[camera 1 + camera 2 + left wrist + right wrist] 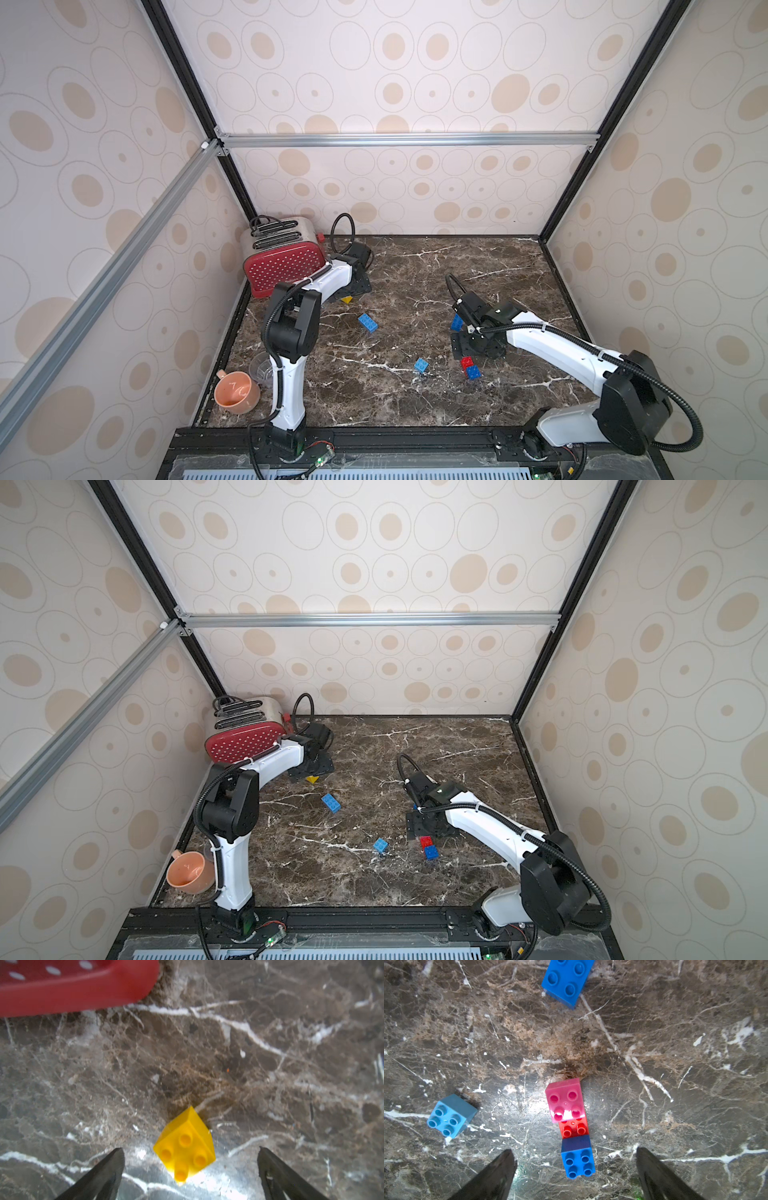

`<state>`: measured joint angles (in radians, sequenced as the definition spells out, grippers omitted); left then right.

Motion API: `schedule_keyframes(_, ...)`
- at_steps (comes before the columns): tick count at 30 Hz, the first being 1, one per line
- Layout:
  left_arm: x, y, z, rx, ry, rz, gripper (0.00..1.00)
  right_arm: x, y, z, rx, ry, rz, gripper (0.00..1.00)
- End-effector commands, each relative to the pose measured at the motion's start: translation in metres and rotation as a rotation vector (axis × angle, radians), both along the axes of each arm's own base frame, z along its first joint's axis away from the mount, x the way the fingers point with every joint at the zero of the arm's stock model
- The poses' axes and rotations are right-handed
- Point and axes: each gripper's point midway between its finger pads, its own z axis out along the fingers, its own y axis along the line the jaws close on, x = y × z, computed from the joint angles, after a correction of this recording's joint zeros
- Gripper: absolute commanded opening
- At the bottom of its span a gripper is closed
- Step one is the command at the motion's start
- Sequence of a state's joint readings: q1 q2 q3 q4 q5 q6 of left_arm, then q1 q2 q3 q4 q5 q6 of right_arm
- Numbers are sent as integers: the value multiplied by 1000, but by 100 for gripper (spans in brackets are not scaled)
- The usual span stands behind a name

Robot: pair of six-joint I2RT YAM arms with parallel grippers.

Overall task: Assemble a carrot with lego
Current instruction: Pick up the lego brick from the center of the board.

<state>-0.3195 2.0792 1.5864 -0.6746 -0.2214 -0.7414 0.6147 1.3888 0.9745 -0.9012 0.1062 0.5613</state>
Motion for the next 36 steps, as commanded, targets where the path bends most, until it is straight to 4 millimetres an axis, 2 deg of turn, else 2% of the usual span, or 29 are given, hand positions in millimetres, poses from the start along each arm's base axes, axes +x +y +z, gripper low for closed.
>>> schedule_keyframes(1, 19, -2, 8, -11, -32, -18, 99, 2, -2, 8, -6, -8, 1, 94)
schedule_keyframes(6, 21, -17, -5, -84, -15, -34, 99, 4, -3, 7, -13, -9, -1, 95)
schedule_keyframes(10, 25, -28, -5, -124, -40, -33, 99, 5, -3, 7, -12, -9, -2, 95)
schedule_keyframes(18, 26, -45, -5, -141, -29, -92, 83, 9, 0, 10, -8, -16, 2, 94)
schedule_keyframes(25, 17, -44, -5, -144, -12, -81, 77, 10, 2, 9, 1, -12, 10, 93)
schedule_keyframes(26, 8, -41, -7, -135, 22, -71, 77, 10, 2, 8, 1, -10, 12, 93)
schedule_keyframes(30, -1, -36, -4, -126, 35, -29, 73, 11, 4, 8, 3, -9, 15, 93)
schedule_keyframes(36, -5, -29, 3, -115, 20, 19, 70, 13, 5, 8, 6, -12, 18, 92)
